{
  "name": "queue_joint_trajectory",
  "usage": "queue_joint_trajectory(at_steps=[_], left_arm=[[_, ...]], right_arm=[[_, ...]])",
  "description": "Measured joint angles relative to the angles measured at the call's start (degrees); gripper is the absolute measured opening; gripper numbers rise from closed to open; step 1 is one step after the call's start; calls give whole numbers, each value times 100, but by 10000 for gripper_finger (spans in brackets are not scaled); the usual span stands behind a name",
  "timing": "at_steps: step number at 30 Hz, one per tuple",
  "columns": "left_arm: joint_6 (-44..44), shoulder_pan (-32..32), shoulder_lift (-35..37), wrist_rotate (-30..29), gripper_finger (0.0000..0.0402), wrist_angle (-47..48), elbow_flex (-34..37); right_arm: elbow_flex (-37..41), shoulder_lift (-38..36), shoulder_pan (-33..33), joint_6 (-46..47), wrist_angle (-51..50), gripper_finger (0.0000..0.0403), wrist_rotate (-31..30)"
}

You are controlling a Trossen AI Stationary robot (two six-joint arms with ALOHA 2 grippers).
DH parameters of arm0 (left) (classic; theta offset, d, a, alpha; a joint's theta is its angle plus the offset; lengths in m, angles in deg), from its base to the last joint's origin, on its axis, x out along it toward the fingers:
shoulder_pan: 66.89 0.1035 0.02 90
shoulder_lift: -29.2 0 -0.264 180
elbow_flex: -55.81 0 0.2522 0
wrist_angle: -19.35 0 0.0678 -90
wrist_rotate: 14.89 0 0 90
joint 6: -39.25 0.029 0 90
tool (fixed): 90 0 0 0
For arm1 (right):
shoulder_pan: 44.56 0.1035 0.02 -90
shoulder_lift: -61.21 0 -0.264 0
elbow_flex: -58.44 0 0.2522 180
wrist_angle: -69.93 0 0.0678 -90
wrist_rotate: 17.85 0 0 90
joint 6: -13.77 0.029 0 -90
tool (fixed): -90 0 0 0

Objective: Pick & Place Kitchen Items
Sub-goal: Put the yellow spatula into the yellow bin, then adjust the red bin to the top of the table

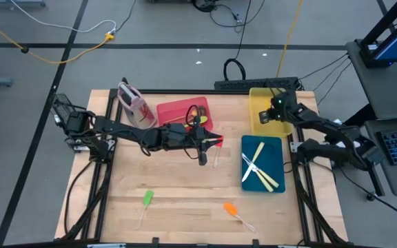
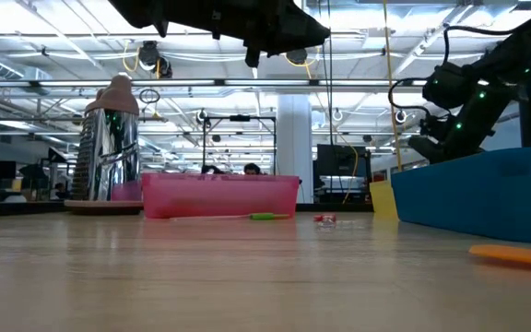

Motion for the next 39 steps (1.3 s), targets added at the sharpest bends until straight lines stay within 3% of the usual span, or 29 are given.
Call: queue_joint_trajectory(at_steps=[7, 27, 34, 36, 39], left_arm=[[-11, 0, 0, 0, 74, 0, 0], [-26, 0, 0, 0, 74, 172, 0], [-26, 0, 0, 0, 74, 178, 0], [-26, 0, 0, 0, 74, 214, 0], [-24, 0, 0, -2, 74, 283, 0]], right_arm=[[0, 406, 29, 130, 129, 42, -148], [28, 422, 68, 128, 222, 75, -155], [33, 383, 68, -343, 1350, 91, -601], [33, 381, 72, -281, 1763, 95, -377], [33, 381, 166, -52, 2330, 98, 594]])
